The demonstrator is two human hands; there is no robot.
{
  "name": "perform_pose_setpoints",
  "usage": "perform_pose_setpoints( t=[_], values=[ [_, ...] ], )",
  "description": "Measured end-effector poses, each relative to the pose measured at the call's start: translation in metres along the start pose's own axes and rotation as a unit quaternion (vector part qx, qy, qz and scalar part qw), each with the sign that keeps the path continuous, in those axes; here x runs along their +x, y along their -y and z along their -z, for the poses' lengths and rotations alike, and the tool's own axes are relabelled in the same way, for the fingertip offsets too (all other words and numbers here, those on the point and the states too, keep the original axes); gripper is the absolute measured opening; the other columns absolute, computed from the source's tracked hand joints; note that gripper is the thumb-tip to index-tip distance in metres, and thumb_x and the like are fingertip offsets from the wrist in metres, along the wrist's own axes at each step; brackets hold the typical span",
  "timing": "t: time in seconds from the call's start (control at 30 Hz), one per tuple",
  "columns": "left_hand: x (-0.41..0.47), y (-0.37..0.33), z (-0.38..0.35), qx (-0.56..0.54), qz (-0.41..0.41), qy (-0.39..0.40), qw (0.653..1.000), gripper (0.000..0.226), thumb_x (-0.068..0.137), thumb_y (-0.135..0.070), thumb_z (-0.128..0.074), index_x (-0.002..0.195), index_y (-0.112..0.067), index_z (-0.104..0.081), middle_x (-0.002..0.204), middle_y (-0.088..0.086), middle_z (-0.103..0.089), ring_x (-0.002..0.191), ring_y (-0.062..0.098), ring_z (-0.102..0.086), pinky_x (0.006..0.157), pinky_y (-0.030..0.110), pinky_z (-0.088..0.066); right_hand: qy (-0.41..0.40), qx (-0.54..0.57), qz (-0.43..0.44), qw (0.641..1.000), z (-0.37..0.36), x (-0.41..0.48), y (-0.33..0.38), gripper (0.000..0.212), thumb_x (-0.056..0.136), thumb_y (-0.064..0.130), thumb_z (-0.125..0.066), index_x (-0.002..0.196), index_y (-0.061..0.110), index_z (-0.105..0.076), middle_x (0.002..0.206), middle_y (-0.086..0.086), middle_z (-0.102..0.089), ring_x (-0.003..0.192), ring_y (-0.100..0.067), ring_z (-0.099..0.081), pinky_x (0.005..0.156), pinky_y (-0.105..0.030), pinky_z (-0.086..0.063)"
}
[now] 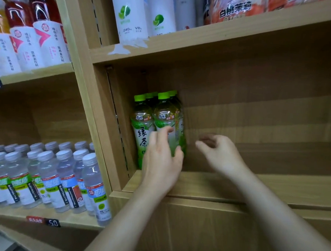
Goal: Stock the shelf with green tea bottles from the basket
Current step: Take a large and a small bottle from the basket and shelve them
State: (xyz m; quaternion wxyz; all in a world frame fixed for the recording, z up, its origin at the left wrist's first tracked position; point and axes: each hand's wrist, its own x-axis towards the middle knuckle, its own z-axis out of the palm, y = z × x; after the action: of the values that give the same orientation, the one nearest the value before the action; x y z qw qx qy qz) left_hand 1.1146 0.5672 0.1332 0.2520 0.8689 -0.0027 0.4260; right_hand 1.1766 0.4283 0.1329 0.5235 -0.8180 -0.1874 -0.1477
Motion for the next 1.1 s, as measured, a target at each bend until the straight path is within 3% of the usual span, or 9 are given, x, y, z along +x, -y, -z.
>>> perform_pose_setpoints(
  t=[0.1, 0.17, 0.33, 0.43, 0.57, 0.67, 0.87, 0.97, 1.1],
  values=[
    [0.011, -0.047, -0.010, -0.121, -0.097, 0.035, 0.987, 0.013, 0.086, -0.017, -0.057, 0.095, -0.021, -0.066, 0.086, -0.007, -0.063, 0.074, 0.006, -0.056, 0.071, 0.029, -0.049, -0.054, 0.052, 0.015, 0.997, 0.053, -0.026, 0.003, 0.034, 0.090, 0.028, -0.064, 0.119, 0.011, -0.065, 0.113, -0.003, -0.070, 0.105, -0.015, -0.066, 0.094, -0.040, -0.054],
    [0.007, -0.079, -0.027, -0.189, -0.141, 0.065, 0.970, 0.014, 0.085, -0.015, -0.058, 0.089, -0.020, -0.070, 0.076, -0.010, -0.065, 0.068, 0.002, -0.055, 0.068, 0.027, -0.050, -0.068, 0.051, 0.021, 0.996, 0.092, -0.049, 0.000, 0.024, 0.091, 0.023, -0.061, 0.113, 0.016, -0.067, 0.104, -0.001, -0.073, 0.093, -0.012, -0.070, 0.081, -0.034, -0.059],
    [-0.027, -0.139, -0.064, -0.284, -0.234, 0.147, 0.918, 0.018, 0.086, -0.008, -0.059, 0.094, -0.019, -0.071, 0.087, -0.009, -0.066, 0.076, 0.001, -0.057, 0.069, 0.018, -0.048, -0.035, -0.103, 0.013, 0.994, 0.185, -0.106, -0.001, 0.022, 0.089, 0.025, -0.060, 0.108, 0.018, -0.068, 0.089, 0.001, -0.075, 0.077, -0.009, -0.072, 0.066, -0.022, -0.057],
    [-0.061, -0.185, -0.100, -0.360, -0.275, 0.190, 0.871, 0.025, 0.082, 0.000, -0.060, 0.091, -0.021, -0.071, 0.086, -0.009, -0.064, 0.077, 0.003, -0.059, 0.067, 0.017, -0.048, -0.073, -0.176, -0.044, 0.981, 0.242, -0.152, -0.010, 0.019, 0.087, 0.025, -0.062, 0.103, 0.017, -0.068, 0.084, -0.002, -0.075, 0.073, -0.012, -0.072, 0.060, -0.022, -0.054],
    [-0.123, -0.257, -0.135, -0.476, -0.281, 0.243, 0.797, 0.024, 0.078, -0.004, -0.058, 0.084, -0.021, -0.073, 0.078, -0.016, -0.063, 0.071, -0.007, -0.056, 0.065, 0.008, -0.042, -0.135, -0.251, -0.171, 0.943, 0.309, -0.235, -0.024, 0.010, 0.092, 0.016, -0.061, 0.099, 0.014, -0.068, 0.083, -0.007, -0.075, 0.071, -0.019, -0.072, 0.066, -0.038, -0.055],
    [-0.182, -0.309, -0.157, -0.519, -0.271, 0.315, 0.747, 0.021, 0.078, -0.013, -0.055, 0.084, -0.022, -0.073, 0.079, -0.011, -0.069, 0.072, 0.002, -0.060, 0.067, 0.018, -0.047, -0.175, -0.288, -0.279, 0.899, 0.354, -0.313, -0.038, 0.008, 0.092, 0.014, -0.061, 0.095, 0.016, -0.068, 0.077, -0.001, -0.074, 0.069, -0.015, -0.070, 0.070, -0.040, -0.055],
    [-0.314, -0.393, -0.189, -0.375, -0.388, 0.486, 0.687, 0.019, 0.085, -0.015, -0.060, 0.094, -0.025, -0.073, 0.099, -0.006, -0.073, 0.092, 0.014, -0.064, 0.079, 0.021, -0.041, -0.186, -0.321, -0.407, 0.835, 0.413, -0.469, -0.115, 0.021, 0.089, 0.017, -0.065, 0.109, 0.010, -0.068, 0.090, -0.005, -0.071, 0.067, -0.005, -0.060, 0.065, -0.016, -0.048],
    [-0.373, -0.418, -0.204, -0.290, -0.434, 0.544, 0.657, 0.021, 0.084, -0.017, -0.061, 0.099, -0.027, -0.072, 0.105, -0.007, -0.071, 0.101, 0.013, -0.063, 0.082, 0.020, -0.040, -0.132, -0.307, -0.477, 0.813, 0.415, -0.534, -0.163, 0.047, 0.085, 0.023, -0.072, 0.128, 0.012, -0.057, 0.120, -0.009, -0.065, 0.098, -0.011, -0.062, 0.093, -0.027, -0.050],
    [-0.433, -0.443, -0.220, -0.190, -0.485, 0.597, 0.611, 0.022, 0.084, -0.021, -0.061, 0.102, -0.029, -0.070, 0.109, -0.005, -0.069, 0.104, 0.017, -0.061, 0.088, 0.025, -0.045, -0.028, -0.257, -0.558, 0.788, 0.410, -0.592, -0.204, 0.089, 0.080, 0.039, -0.074, 0.150, 0.022, -0.023, 0.153, -0.007, -0.036, 0.137, -0.022, -0.040, 0.113, -0.035, -0.033]
  ],
)
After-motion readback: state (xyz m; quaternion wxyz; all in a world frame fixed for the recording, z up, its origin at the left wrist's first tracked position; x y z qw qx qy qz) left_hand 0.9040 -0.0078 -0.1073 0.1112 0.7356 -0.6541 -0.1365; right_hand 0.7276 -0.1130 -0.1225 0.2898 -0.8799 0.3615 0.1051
